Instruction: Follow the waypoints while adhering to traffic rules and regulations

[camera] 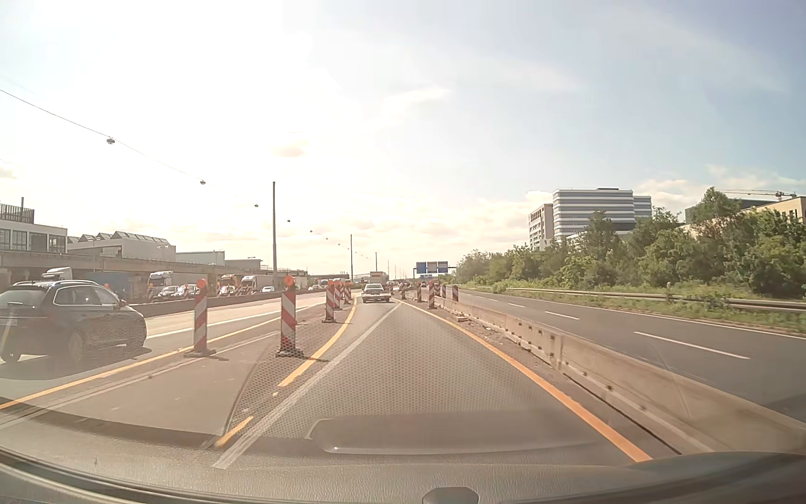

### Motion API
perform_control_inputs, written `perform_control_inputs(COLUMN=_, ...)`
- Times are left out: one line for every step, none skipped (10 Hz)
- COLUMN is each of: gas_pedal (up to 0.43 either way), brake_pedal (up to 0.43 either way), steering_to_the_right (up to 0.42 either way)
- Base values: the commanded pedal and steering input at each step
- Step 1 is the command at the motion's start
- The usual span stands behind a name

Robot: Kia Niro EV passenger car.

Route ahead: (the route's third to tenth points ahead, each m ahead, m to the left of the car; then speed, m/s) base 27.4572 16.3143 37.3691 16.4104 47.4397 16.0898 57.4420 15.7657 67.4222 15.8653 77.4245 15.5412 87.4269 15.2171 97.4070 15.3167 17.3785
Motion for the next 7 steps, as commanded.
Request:
perform_control_inputs(gas_pedal=0.039, brake_pedal=0.0, steering_to_the_right=-0.012)
perform_control_inputs(gas_pedal=0.039, brake_pedal=0.0, steering_to_the_right=-0.012)
perform_control_inputs(gas_pedal=0.047, brake_pedal=0.0, steering_to_the_right=-0.013)
perform_control_inputs(gas_pedal=0.047, brake_pedal=0.0, steering_to_the_right=-0.015)
perform_control_inputs(gas_pedal=0.047, brake_pedal=0.0, steering_to_the_right=-0.017)
perform_control_inputs(gas_pedal=0.047, brake_pedal=0.0, steering_to_the_right=-0.019)
perform_control_inputs(gas_pedal=0.047, brake_pedal=0.0, steering_to_the_right=-0.019)
